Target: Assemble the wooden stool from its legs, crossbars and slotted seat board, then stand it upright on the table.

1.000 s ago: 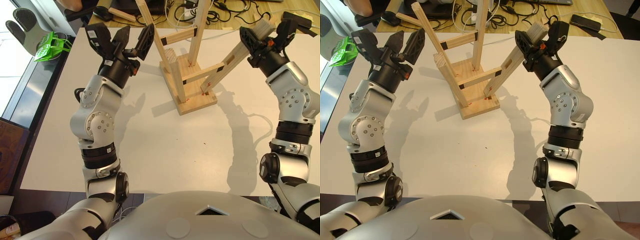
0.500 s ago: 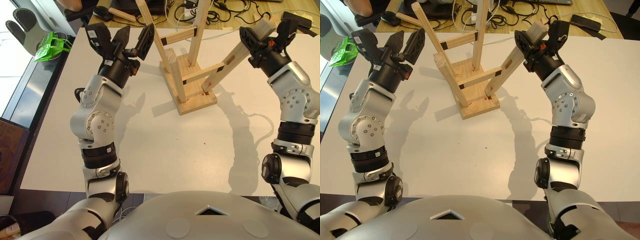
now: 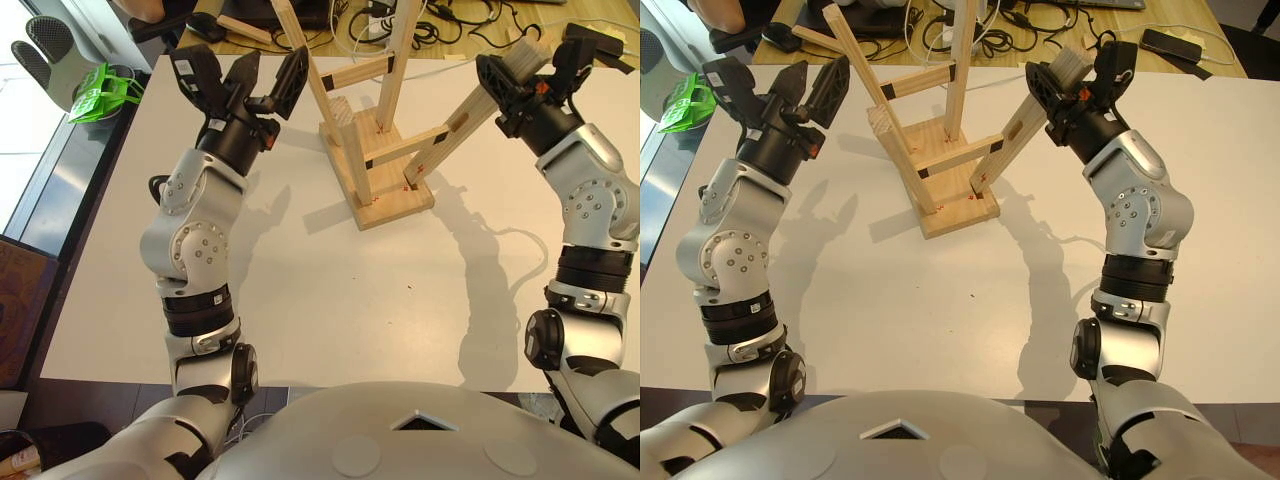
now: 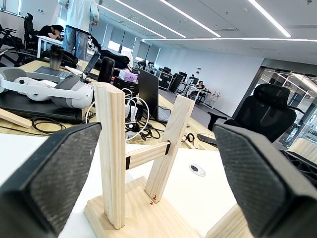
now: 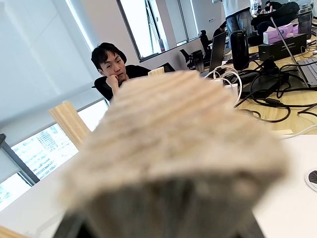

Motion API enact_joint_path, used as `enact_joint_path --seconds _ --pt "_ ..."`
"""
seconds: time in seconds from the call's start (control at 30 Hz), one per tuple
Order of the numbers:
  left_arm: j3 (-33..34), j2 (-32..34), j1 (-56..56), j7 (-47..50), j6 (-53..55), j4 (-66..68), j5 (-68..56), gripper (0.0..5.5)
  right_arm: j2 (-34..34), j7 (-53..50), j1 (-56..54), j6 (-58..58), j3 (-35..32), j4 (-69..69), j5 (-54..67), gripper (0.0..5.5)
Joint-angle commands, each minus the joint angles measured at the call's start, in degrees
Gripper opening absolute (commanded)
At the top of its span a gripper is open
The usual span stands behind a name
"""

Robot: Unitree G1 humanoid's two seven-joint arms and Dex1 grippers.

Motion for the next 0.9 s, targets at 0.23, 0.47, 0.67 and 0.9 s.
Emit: enact_joint_path --seconds 0.23,0.47,0.67,0.9 --pt "0.23 0.44 -0.94 -0.01 -0.21 0.52 0.73 4.16 -0.36 -1.31 1.35 2.3 -0.57 -2.69 1.81 1.25" --pt "0.27 0.48 -0.89 0.0 -0.29 0.57 0.72 4.16 -0.56 -1.68 1.69 2.8 -0.85 -3.41 2.15 1.25" --pt "0.38 0.57 -0.92 -0.01 -0.42 0.68 0.78 4.16 -1.72 -2.79 1.28 5.84 0.39 -3.15 0.86 1.25" --pt "0.19 0.46 -1.07 -0.05 -0.61 0.95 0.92 4.16 -2.84 -1.72 0.29 7.78 1.88 -2.64 0.93 1.25"
